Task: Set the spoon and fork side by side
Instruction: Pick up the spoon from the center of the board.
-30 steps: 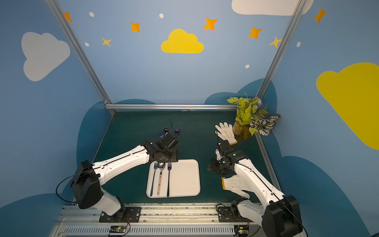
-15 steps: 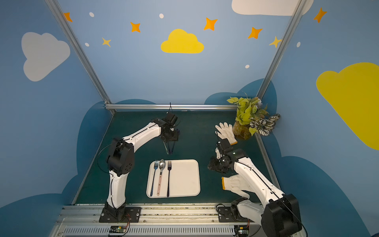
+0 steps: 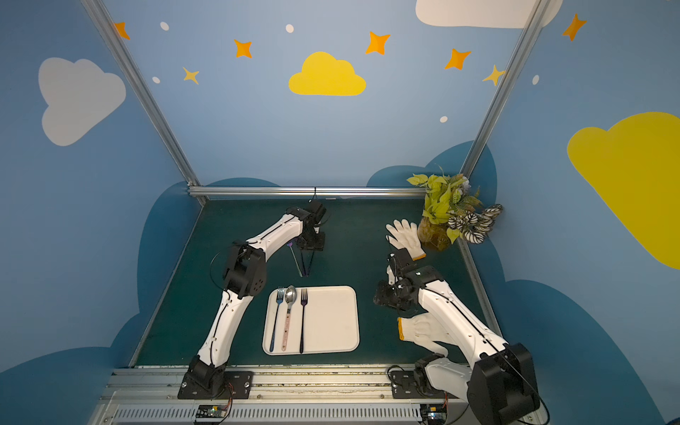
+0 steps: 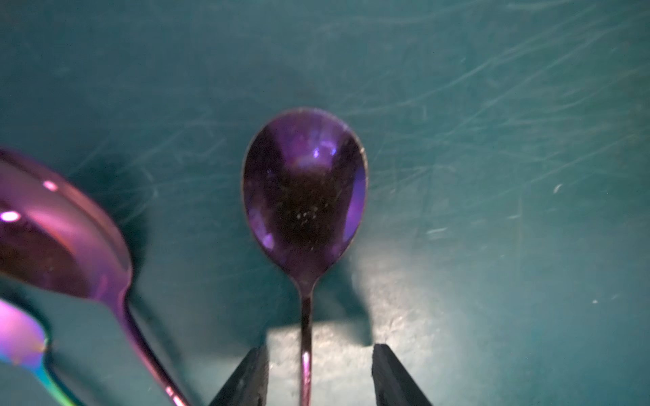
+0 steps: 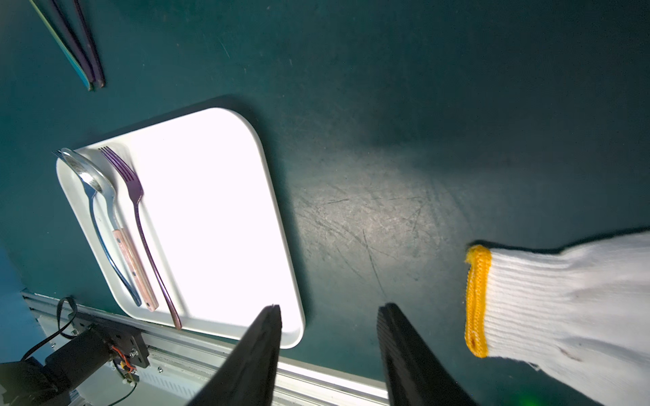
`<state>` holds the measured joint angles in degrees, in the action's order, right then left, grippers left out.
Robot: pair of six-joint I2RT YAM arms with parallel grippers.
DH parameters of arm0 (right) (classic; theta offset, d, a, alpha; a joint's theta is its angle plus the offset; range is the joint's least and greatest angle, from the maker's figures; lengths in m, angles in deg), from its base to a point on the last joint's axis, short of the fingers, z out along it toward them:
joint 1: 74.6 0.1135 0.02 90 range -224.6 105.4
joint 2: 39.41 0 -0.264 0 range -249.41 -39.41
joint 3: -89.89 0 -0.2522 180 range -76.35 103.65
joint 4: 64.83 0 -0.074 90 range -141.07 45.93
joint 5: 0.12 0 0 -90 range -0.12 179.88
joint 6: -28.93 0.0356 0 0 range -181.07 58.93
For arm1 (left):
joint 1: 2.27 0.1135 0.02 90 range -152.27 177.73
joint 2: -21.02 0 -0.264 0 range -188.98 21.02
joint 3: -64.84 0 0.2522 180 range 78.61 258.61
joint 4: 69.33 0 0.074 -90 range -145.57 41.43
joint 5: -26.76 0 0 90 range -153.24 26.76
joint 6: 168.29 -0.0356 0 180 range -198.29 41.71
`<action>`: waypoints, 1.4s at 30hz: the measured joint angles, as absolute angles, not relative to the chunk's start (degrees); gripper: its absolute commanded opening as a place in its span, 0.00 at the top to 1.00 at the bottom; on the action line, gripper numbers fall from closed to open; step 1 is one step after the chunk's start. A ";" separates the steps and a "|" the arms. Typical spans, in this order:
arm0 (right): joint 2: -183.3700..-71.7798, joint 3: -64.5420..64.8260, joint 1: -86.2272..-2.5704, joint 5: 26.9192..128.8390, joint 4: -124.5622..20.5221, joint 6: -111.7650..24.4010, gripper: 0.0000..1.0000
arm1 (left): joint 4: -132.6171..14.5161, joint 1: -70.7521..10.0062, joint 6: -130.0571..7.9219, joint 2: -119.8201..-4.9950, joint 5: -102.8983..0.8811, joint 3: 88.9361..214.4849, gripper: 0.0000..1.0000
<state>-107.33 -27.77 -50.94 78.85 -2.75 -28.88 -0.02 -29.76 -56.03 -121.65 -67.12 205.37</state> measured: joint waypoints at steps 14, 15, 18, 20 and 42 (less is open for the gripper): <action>-108.27 -27.77 -51.64 78.92 -2.78 -28.79 0.50 | 1.42 -29.30 -57.49 -121.61 -67.77 204.49 0.90; -108.27 -27.77 -51.64 78.92 -2.78 -28.77 0.50 | 1.49 -29.23 -57.40 -121.61 -67.79 204.47 0.95; -108.27 -27.77 -51.64 78.92 -2.78 -28.71 0.50 | 1.49 -29.19 -57.51 -121.54 -67.60 204.49 0.97; -108.21 -27.77 -51.64 78.92 -2.78 -28.64 0.50 | 1.64 -29.19 -57.53 -121.54 -67.58 204.71 0.97; -104.07 -28.84 -51.99 78.92 -2.78 -28.36 0.50 | -5.53 -31.94 -45.71 -102.52 -61.68 189.21 0.97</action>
<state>-104.07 -28.84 -51.99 78.92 -2.78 -28.36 -5.53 -31.94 -45.71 -102.52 -61.68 189.21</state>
